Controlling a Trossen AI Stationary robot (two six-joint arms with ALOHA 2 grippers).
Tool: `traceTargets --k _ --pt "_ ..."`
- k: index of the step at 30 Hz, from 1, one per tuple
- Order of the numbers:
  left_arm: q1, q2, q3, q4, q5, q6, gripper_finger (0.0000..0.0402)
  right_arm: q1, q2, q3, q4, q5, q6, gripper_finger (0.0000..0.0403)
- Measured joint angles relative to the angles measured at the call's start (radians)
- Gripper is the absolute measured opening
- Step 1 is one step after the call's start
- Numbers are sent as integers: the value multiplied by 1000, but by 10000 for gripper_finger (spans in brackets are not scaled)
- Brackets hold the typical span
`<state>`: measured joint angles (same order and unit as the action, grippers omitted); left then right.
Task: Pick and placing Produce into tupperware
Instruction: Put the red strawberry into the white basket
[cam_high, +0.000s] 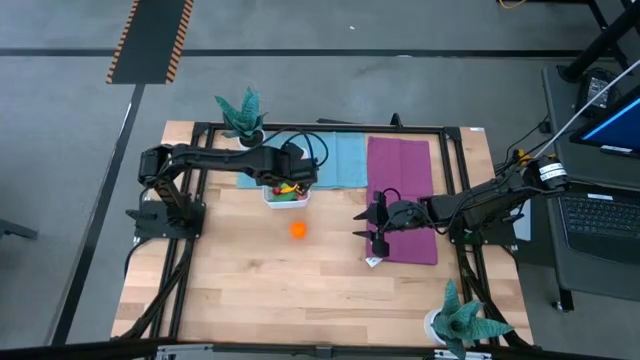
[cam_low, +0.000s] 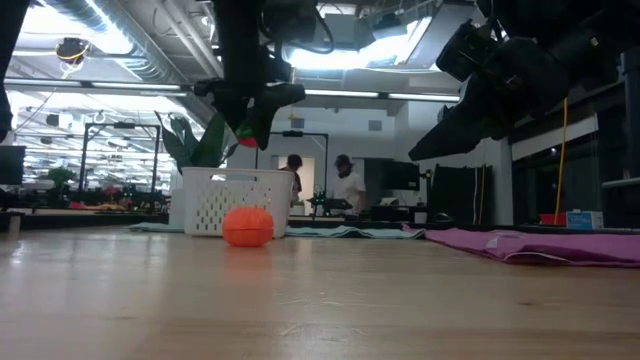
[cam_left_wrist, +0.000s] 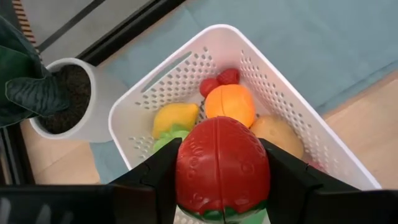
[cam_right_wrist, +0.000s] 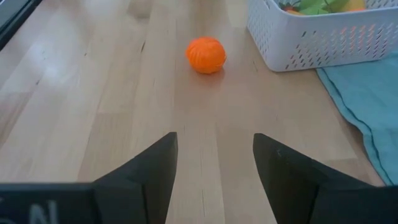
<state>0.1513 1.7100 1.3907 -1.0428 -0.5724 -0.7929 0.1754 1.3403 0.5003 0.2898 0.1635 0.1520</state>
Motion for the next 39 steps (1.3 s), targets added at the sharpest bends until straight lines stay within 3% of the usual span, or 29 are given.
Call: traceTargets --k 10,23,33,39 --pt "-15 0 0 1 26 -6 169 0 0 0 -1 0 0 213" --pt "-22 0 -116 84 189 -11 170 0 0 0 -4 1 4 213" --pt "-22 0 -174 171 199 19 178 0 0 0 -4 1 4 213" --pt "-22 0 -174 173 197 19 203 0 0 0 -4 1 3 213"
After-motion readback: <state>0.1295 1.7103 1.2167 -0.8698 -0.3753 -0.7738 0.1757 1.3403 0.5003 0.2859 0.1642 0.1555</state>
